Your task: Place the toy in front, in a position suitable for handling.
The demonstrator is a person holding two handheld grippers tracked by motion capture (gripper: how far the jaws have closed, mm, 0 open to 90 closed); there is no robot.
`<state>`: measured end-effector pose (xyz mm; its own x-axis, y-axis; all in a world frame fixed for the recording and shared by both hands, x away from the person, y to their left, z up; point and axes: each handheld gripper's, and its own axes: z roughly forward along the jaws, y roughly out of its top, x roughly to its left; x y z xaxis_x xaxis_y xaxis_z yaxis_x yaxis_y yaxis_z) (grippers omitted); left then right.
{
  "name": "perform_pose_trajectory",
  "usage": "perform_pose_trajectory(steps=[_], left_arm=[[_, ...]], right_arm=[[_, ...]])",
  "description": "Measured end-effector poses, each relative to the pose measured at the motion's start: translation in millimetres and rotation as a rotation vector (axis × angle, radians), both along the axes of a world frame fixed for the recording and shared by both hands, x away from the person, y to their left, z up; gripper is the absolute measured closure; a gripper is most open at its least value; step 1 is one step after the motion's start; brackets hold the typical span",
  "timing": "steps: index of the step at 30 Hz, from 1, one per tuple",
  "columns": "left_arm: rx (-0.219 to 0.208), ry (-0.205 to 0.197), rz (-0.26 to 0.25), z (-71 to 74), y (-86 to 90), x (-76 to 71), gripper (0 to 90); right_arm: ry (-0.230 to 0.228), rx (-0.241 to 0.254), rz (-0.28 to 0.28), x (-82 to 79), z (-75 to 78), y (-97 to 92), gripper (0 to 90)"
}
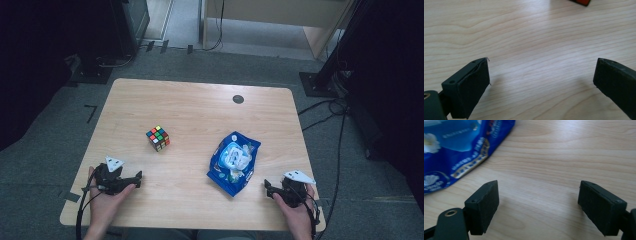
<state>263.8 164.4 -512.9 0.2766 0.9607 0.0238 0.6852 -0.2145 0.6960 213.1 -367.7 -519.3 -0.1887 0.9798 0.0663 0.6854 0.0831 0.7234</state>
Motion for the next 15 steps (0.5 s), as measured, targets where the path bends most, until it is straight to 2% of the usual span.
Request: perform_pose_trajectory(steps=[1,2,5,7,8,10,14,15], left_arm=[[-0.001,-0.009,-0.007,1.0,-2.3,-0.5,0.7],[-0.006,-0.023,-0.022,4.4,-6.2,-2.0,0.7],[-0.023,-0.041,-0.036,8.4,-10.9,-4.5,0.9],[-0.028,-0.073,-0.047,12.6,-17.1,-8.3,7.0],[-0.04,-0.085,-0.073,16.1,-24.9,-10.5,7.0],[-0.051,-0.089,-0.085,17.3,-29.3,-11.4,7.0],[-0.086,-0.088,-0.152,19.8,-48.5,-12.5,7.3],[-0.09,-0.093,-0.168,20.6,-53.5,-12.9,9.9]], right_arm=[[0.0,0.0,0.0,0.0,0.0,0.0,19.5],[-0.015,-0.003,0.006,-1.6,2.6,5.2,24.8],[-0.025,0.001,0.018,-1.4,5.0,10.5,27.9],[-0.031,0.009,0.022,0.4,7.7,15.1,30.8],[-0.028,0.006,0.017,3.1,10.0,19.3,33.6],[-0.025,0.012,0.017,4.4,10.9,20.9,35.0],[-0.005,0.014,0.013,9.9,11.3,28.5,41.2],[-0.003,0.017,0.015,12.1,11.4,30.9,42.5]])
